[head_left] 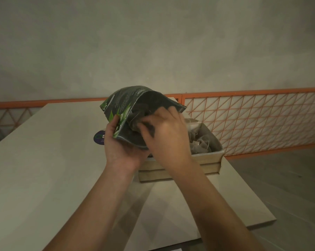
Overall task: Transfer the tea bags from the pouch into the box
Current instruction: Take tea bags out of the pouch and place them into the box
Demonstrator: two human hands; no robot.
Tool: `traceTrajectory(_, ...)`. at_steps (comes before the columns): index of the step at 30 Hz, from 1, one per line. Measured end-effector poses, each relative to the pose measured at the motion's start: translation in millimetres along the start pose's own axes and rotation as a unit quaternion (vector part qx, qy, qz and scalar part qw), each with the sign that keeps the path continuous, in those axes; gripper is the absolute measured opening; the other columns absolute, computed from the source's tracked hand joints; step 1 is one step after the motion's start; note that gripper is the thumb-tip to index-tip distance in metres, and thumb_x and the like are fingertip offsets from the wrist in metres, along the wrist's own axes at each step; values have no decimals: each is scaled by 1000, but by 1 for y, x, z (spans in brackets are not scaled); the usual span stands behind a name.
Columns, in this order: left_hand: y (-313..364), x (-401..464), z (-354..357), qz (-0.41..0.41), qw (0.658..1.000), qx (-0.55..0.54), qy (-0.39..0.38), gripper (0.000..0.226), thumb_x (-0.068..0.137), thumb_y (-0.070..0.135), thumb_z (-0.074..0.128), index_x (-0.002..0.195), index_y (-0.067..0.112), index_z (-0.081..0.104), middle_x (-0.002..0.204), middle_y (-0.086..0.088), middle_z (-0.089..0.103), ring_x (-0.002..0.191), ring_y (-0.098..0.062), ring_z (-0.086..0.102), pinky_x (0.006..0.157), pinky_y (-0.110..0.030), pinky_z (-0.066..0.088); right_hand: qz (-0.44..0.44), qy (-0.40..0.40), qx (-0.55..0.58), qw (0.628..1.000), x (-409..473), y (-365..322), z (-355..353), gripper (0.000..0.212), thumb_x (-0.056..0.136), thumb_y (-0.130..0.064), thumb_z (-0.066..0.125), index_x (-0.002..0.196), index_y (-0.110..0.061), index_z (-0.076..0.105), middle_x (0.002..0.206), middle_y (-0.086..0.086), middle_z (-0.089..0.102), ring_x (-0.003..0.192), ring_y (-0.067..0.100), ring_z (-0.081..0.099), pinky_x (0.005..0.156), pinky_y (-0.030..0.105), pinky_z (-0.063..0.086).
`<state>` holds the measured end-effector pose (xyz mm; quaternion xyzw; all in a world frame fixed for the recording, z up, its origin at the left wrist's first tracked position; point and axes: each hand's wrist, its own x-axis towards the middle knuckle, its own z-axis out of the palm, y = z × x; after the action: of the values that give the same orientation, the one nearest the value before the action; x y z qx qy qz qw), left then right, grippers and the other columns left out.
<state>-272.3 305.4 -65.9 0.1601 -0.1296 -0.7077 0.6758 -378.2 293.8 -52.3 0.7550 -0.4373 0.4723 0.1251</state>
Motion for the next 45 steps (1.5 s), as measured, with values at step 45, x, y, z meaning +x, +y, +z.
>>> traceTrajectory(45,12,18,-20,-7,999,-46,-17,54,93,51,53,132,16,65,139,-25,58,130,-48,52,113,-62,36,197,60,293,934,6,38,-30,20,92,-11,62,90,-30,56,88,-17,61,80,-4,55,63,9,44)
